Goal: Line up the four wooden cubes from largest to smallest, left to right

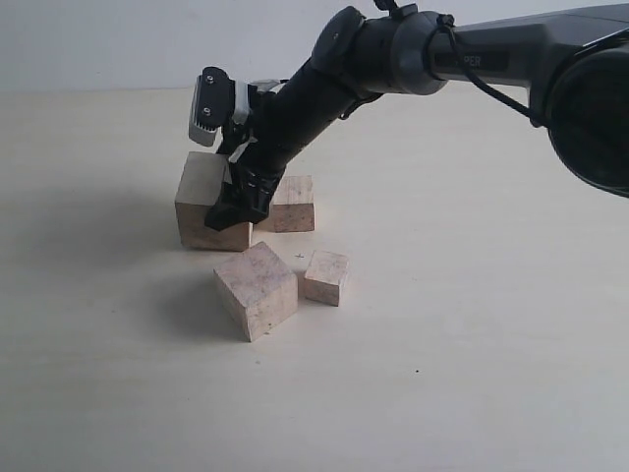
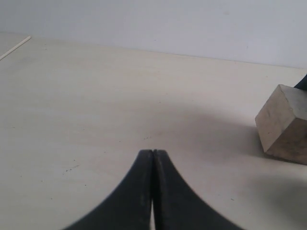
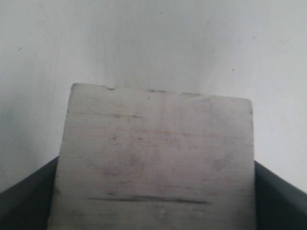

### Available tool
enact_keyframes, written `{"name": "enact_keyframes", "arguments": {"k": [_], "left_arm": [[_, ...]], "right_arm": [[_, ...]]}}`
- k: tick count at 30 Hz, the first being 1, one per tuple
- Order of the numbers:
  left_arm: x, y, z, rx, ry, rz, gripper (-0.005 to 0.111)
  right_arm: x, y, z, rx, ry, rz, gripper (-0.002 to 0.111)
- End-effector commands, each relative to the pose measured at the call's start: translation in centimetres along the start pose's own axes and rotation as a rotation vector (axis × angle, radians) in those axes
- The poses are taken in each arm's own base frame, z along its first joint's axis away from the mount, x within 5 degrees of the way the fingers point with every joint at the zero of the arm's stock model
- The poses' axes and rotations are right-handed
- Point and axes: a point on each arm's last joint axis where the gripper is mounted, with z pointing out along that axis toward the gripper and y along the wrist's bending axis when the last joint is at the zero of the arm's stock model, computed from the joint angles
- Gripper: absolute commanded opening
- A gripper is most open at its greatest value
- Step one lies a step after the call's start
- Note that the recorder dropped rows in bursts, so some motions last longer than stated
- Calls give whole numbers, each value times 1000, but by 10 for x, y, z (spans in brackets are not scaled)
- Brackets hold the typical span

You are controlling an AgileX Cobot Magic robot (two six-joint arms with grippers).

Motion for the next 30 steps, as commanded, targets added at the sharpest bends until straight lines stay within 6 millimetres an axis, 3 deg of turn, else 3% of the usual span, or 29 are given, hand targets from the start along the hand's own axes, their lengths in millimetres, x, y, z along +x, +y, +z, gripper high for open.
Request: {"name": "enact_keyframes", "arguments": {"k": [1,6,30], "left_arm": [[0,0,0,5,-13,3,0],[0,0,0,5,-13,3,0],[0,0,0,5,-13,3,0]], "right_arm": [[-4,-3,-4,16,-27,3,90],[-4,-3,-4,16,-27,13,101],[0,-6,-12,39,38,-37,101]]}}
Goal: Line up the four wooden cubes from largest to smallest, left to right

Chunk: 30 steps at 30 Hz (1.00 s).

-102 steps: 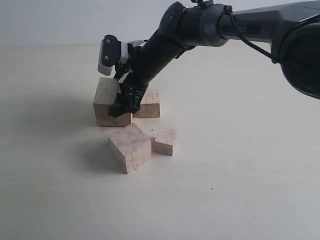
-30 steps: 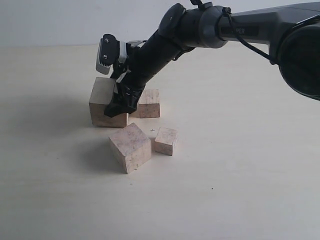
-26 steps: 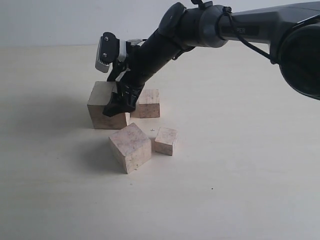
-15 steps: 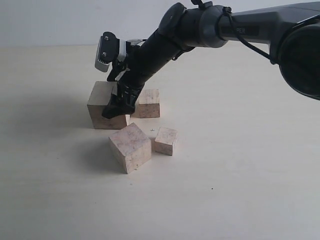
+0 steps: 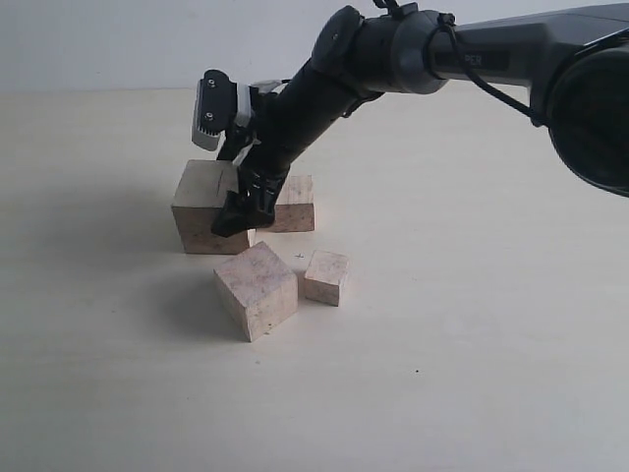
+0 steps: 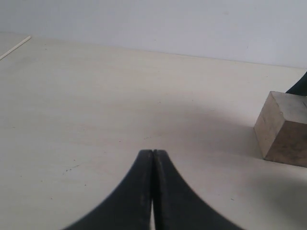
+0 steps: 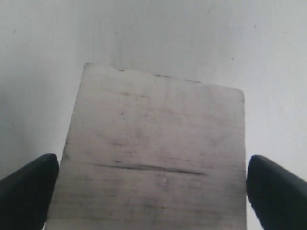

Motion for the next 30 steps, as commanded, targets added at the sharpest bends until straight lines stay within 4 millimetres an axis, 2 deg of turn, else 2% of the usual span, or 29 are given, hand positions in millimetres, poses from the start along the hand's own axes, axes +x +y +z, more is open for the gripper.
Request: {"name": "enact_keyframes", "arguments": {"k": [1,8,30], "left_arm": [[0,0,0,5,-13,3,0],[0,0,0,5,-13,3,0],[0,0,0,5,-13,3,0]], "right_arm": [[-3,-6,-12,38,-2,-14,101],[-4,-12,-23,73,-11,-11,101],[-10,-12,-22,67,-98,70,101]]}}
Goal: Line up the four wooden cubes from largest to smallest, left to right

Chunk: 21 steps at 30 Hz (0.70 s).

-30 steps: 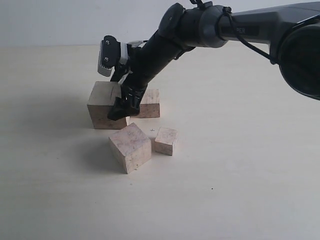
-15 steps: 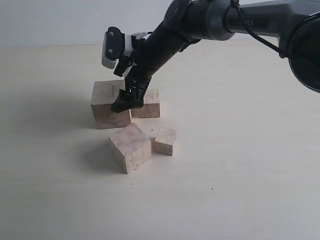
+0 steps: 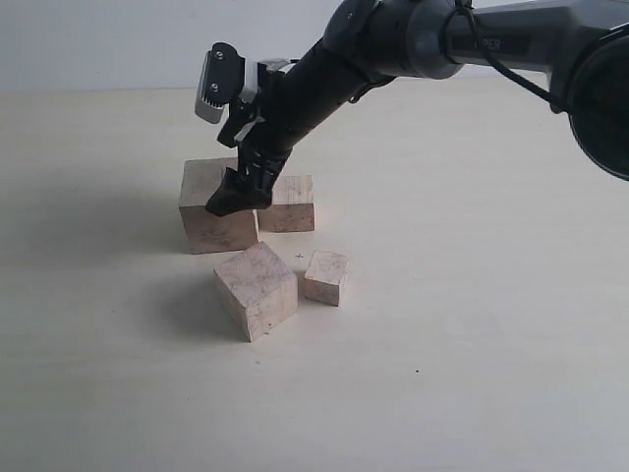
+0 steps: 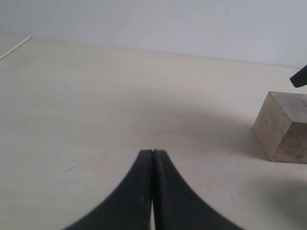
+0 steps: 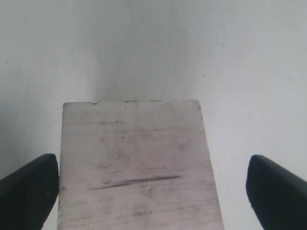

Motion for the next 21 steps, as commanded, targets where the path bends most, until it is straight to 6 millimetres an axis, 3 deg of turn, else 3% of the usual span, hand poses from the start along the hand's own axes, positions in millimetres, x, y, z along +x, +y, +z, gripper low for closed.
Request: {"name": "enact_keyframes", "arguments": {"k": [1,14,16,21], "left_arm": [[0,0,0,5,-13,3,0],[0,0,0,5,-13,3,0],[0,0,0,5,-13,3,0],[0,0,0,5,-13,3,0]], "right_arm": [[-7,-4,-5,34,-44,27,101],[-11,-2,-6,8,-83,60,101],[-16,-1,-10,4,-96,71,101],[-42,-1,-50,67,-131,116,101]]}}
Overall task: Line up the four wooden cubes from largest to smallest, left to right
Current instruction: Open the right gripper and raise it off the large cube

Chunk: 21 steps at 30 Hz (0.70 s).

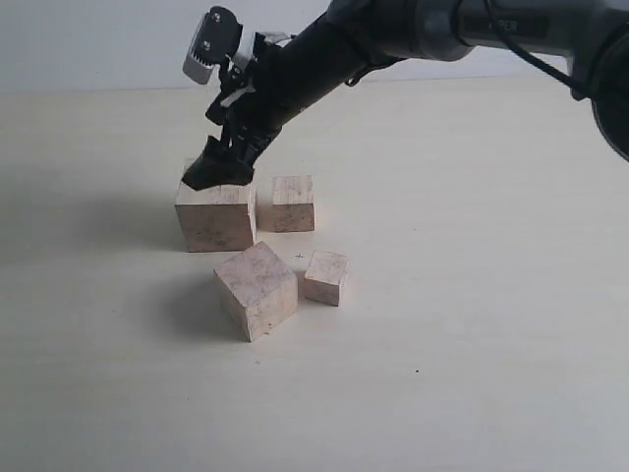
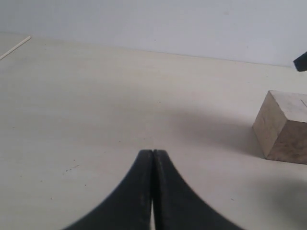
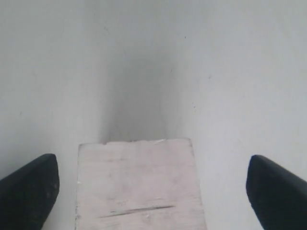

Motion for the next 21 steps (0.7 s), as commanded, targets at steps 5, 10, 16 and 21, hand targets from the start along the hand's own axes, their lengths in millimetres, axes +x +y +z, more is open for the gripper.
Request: {"name": "enact_keyframes", "arguments": {"k": [5,10,16,21], "left_arm": [[0,0,0,5,-13,5,0],[0,0,0,5,-13,3,0],[0,0,0,5,-13,3,0],[0,0,0,5,-13,3,0]], "right_arm": [[-42,7,-64,100,20,225,100],[-47,18,-76,35,61,407,92],[-44,28,-79,-32,133,543,71],[-41,40,-81,-139,226,604,61]]}}
